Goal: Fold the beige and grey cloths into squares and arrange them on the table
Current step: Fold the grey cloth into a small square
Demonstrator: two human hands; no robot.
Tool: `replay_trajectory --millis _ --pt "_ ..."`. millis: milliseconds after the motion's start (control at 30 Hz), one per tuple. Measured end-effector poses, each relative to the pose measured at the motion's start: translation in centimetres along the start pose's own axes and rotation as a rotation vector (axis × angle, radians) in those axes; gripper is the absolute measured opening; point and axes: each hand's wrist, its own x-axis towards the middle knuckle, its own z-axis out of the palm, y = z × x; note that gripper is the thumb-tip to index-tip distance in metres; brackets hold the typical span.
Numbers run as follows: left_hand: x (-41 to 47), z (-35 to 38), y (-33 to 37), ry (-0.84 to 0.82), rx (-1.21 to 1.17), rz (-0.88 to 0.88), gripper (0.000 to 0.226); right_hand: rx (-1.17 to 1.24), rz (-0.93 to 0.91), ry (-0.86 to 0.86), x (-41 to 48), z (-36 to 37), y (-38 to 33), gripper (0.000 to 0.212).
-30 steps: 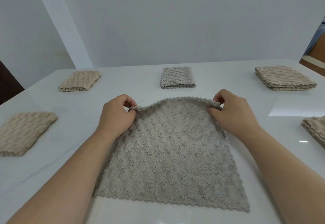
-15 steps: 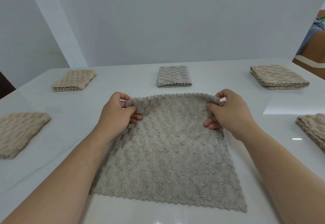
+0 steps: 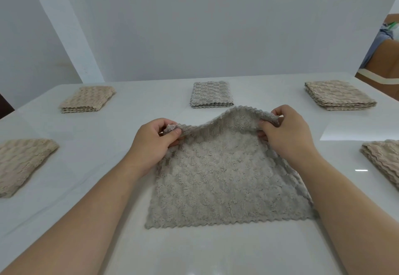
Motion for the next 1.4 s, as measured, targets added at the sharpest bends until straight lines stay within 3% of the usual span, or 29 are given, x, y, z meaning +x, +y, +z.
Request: replay_trajectory --millis 367,967,1100,1233,1300,1333,1400 --pt "1.2 0.9 -0.1 0.074 0.264 0.157 0.010 -0.039 -0.059 -0.002 0.6 0.3 0.8 0.019" --pt "-0.3 -1.3 0.4 0.089 0.121 0.140 0.008 0.088 -0.089 0.002 0.0 -0.9 0.9 0.015" --pt "-0.7 -2.1 1.0 0.028 0.028 0.086 0.013 0.070 -0.092 0.006 -0.6 -1.9 0.2 0.003" --pt "-1.3 -2.1 1.6 -0.028 -0.023 0.051 0.007 0.190 0.000 -0.016 -1.0 -2.5 -0.7 0.039" --pt "-1.4 -1.9 1.7 -0.038 -0.043 0.012 0.021 0.183 0.063 -0.041 -1.1 -2.7 -1.2 0.065" --pt "-1.4 -1.8 1.7 -0.027 -0.054 -0.026 0.031 0.170 0.093 -0.046 -1.2 -2.8 -1.4 0.070" --pt "-1.3 -1.6 1.7 0.023 -0.059 -0.101 0.040 0.105 0.125 -0.028 -1.5 -2.8 -1.6 0.056"
